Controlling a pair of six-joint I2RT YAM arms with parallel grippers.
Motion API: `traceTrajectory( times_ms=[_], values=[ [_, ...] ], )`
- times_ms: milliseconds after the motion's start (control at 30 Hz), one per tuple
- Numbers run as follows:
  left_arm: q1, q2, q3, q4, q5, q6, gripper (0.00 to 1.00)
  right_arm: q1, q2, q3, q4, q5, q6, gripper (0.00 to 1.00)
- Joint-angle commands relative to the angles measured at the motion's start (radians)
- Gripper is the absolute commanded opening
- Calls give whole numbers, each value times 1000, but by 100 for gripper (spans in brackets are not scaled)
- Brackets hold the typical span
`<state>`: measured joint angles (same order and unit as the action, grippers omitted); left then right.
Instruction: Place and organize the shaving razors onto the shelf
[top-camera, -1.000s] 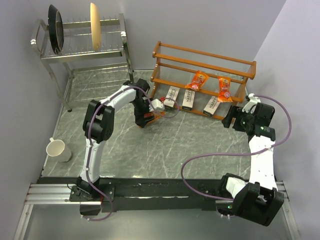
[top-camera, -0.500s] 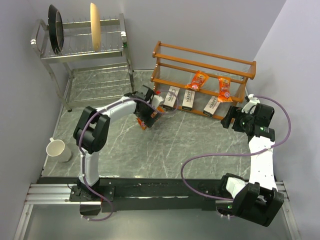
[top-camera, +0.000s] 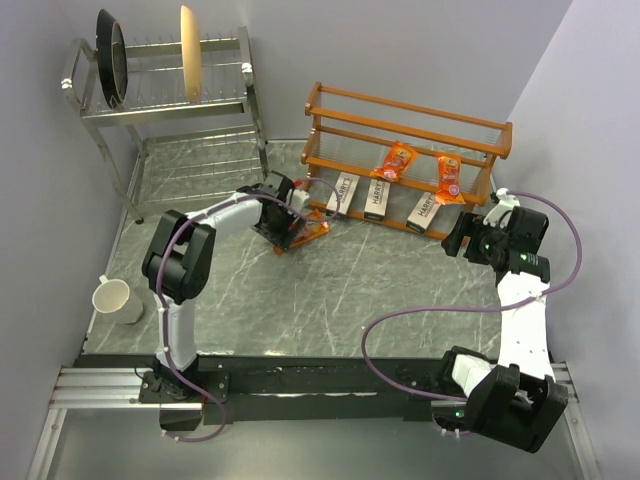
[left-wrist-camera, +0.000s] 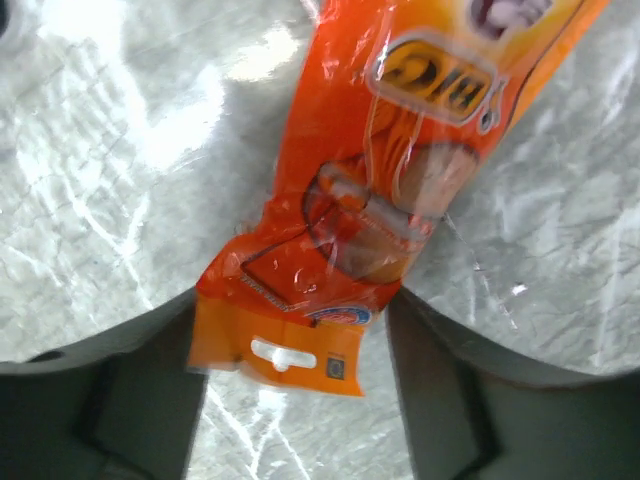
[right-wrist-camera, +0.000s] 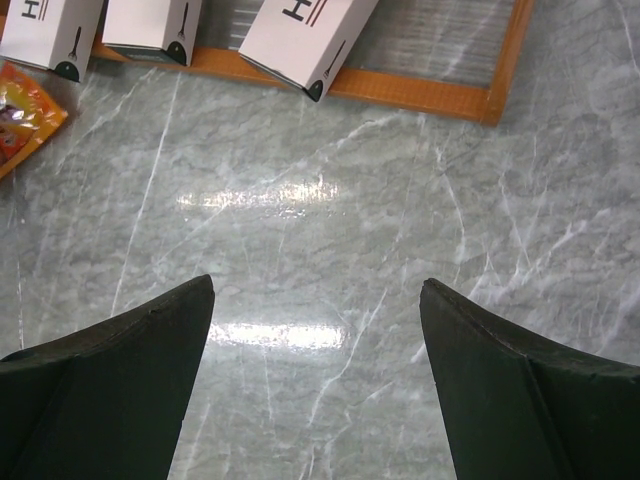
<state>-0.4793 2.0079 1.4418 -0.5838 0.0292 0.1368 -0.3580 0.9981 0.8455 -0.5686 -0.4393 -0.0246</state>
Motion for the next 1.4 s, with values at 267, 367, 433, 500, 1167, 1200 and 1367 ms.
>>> traceTrajectory(
  times_ms=[267, 367, 433, 500, 1167, 1200, 1367],
  values=[
    [28, -27, -7, -1, 227, -114, 19, -7, 2, 32, 30, -3, 8, 91],
    [56, -112, -94, 60, 325, -233, 1, -7, -3, 32, 27, -3, 9, 91],
    [67, -187, -167, 96, 376, -325, 1, -7, -3, 33, 23, -4, 8, 91],
    [74, -253, -202, 137, 460, -431, 1, -6, 0, 36, 22, -6, 9, 91],
    [35, -235, -221, 104, 308, -927, 1, 85, -45, 107, -2, -127, 11, 90],
    [31, -221, -215, 101, 299, -930, 1, 129, -55, 110, 4, -128, 3, 90],
    [21, -207, -192, 143, 294, -966, 39, 252, -41, 119, 16, -87, 1, 90]
  ],
)
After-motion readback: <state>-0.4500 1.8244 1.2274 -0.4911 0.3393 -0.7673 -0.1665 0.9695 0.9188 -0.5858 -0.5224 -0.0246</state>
